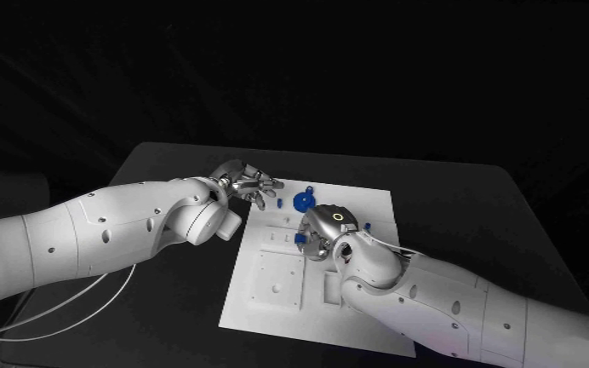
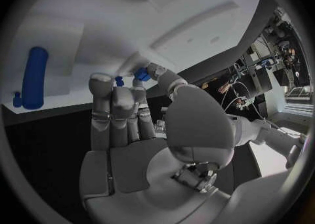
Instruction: Assemble the parts on the task board
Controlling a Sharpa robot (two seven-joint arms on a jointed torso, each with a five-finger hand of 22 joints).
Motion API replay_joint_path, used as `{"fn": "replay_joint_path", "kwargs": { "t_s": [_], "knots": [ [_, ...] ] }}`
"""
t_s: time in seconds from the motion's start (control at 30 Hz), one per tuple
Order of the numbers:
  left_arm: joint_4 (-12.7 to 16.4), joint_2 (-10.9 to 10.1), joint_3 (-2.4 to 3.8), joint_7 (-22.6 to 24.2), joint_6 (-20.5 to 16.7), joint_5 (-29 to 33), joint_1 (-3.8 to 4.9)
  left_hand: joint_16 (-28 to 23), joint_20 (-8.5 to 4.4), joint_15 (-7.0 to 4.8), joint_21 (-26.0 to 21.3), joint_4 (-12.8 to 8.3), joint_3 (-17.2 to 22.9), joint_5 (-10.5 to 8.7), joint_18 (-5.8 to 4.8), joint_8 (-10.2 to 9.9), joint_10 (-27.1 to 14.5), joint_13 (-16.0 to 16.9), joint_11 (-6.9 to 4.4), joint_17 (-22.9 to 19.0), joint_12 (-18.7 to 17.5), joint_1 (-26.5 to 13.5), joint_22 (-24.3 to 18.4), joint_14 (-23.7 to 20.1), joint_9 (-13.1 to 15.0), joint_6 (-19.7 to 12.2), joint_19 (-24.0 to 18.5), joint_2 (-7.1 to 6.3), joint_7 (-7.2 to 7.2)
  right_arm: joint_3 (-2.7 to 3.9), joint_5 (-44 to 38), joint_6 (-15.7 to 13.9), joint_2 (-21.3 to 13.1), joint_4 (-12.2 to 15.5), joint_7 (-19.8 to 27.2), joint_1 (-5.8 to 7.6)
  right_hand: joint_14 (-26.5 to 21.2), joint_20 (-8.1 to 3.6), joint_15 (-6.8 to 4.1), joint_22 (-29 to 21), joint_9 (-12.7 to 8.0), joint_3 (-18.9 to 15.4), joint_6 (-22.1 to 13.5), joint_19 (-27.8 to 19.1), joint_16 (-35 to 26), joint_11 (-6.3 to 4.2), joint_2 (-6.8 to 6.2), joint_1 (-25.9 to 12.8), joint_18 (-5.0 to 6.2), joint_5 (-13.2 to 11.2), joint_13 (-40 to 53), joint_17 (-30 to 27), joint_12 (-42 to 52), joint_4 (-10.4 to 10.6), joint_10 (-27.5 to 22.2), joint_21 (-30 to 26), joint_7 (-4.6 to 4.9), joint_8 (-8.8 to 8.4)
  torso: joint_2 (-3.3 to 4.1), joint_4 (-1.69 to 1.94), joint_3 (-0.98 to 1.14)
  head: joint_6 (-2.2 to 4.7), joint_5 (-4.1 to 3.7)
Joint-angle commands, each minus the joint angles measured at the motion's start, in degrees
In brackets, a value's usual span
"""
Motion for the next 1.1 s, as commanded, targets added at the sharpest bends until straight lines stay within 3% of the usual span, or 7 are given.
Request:
{"fn": "replay_joint_path", "kwargs": {
  "t_s": [0.03,0.27,0.43,0.57,0.77,1.03,1.1],
  "knots": [
    [-0.12,-0.24,0.02,-4.21,6.64,-0.26,0.06,0.79,-0.09,-0.11,0.03,1.50,-1.29,0.00,0.68,-0.12,0.72,0.19,-0.07,0.35,0.62,-1.36,-0.40,0.67,0.03,-0.19,0.82,-0.15,-0.27,0.10,-0.48,-2.47,-0.71,1.28,0.95,-0.02,0.20,-0.16,-0.26,4.05,0.01,-0.19,0.34,0.29,0.38,-0.09,0.08,-0.52,-0.35,0.02,0.05,0.11,0.35,0.23,0.43,0.29,0.01,0.16,-0.02,-0.05,0.01,0.02,-0.06],
    [-0.32,-0.68,0.01,-8.96,15.15,-1.05,0.06,3.92,-0.90,-0.84,0.87,6.35,-5.29,-0.13,0.54,0.02,2.17,1.13,-0.71,2.40,3.04,-7.18,0.31,2.22,2.07,1.41,3.03,0.34,-1.06,0.88,-0.37,-3.45,-3.12,4.79,1.12,0.00,0.27,-0.24,-0.33,4.06,-0.01,-0.33,0.54,0.34,0.29,-0.16,-0.05,-0.39,-0.41,-0.07,0.17,0.08,0.35,0.53,0.68,0.48,-0.06,0.14,-0.03,-0.07,-0.02,0.01,-0.02],
    [-0.13,-0.69,-0.05,-10.72,19.20,-3.12,0.05,6.31,-1.34,-1.27,1.43,7.45,-5.25,0.16,0.21,0.22,1.19,3.23,-1.20,4.01,7.21,-8.99,2.57,1.76,9.24,2.06,3.05,-0.07,-1.72,1.66,0.02,-3.80,-4.99,7.40,1.28,0.01,0.27,-0.30,-0.39,4.08,-0.02,-0.31,0.60,0.36,0.25,-0.19,-0.14,-0.25,-0.44,-0.14,0.23,0.10,0.33,0.72,0.77,0.60,-0.07,0.13,-0.04,-0.18,0.01,0.04,-0.01],
    [0.00,-0.61,-0.31,-11.33,20.37,-4.94,0.05,8.74,-1.74,-1.64,2.00,8.54,-4.55,0.23,-0.04,1.40,-0.34,5.31,-1.72,5.13,11.58,-10.40,4.71,1.47,20.25,1.88,3.08,-0.97,-2.55,2.13,0.30,-4.01,-6.29,9.23,1.38,0.02,0.28,-0.32,-0.40,4.06,-0.02,-0.30,0.62,0.34,0.26,-0.19,-0.15,-0.23,-0.45,-0.12,0.24,0.13,0.32,0.79,0.79,0.54,-0.09,0.13,-0.08,-0.21,0.05,0.04,-0.04],
    [0.15,-0.39,-0.76,-11.14,21.12,-6.98,0.04,12.50,-2.09,-2.03,3.08,10.50,-2.75,0.58,-0.30,2.65,-2.77,6.94,-2.29,5.52,17.58,-11.56,6.94,0.50,49.32,-0.19,2.75,-1.92,-3.79,2.88,0.82,-4.51,-8.44,12.47,1.58,0.02,0.31,-0.37,-0.44,4.07,-0.03,-0.39,0.65,0.35,0.18,-0.22,-0.31,0.00,-0.50,-0.12,0.29,0.15,0.24,1.21,0.84,0.60,-0.11,0.13,0.00,-0.17,0.07,0.01,-0.06],
    [0.35,-0.16,-1.21,-9.02,22.73,-7.62,0.03,14.35,-2.07,-2.06,4.32,11.36,-2.64,4.70,-0.41,-0.05,-4.05,6.68,-2.46,4.82,19.61,-11.93,6.93,-0.63,65.84,0.74,1.74,-2.49,-4.46,4.23,2.00,-5.05,-10.49,15.44,1.99,0.02,0.34,-0.39,-0.45,4.11,-0.02,-0.52,0.68,0.40,0.12,-0.22,-0.44,0.18,-0.51,-0.09,0.35,0.18,0.19,1.58,0.94,0.82,-0.12,0.13,-0.01,-0.19,0.07,-0.09,-0.51],
    [0.39,-0.13,-1.29,-8.12,22.96,-7.61,0.02,14.38,-2.00,-2.01,4.33,11.65,-2.55,4.73,-0.43,0.49,-4.25,6.60,-2.43,4.66,19.66,-12.24,6.90,-0.81,66.40,0.71,1.52,-2.89,-4.51,4.38,2.31,-5.04,-10.70,15.75,2.15,0.02,0.34,-0.39,-0.45,4.11,-0.02,-0.52,0.68,0.40,0.12,-0.22,-0.44,0.18,-0.51,-0.09,0.35,0.18,0.19,1.58,0.94,0.82,-0.12,0.13,-0.02,-0.16,0.02,-0.10,-0.67]
  ]
}}
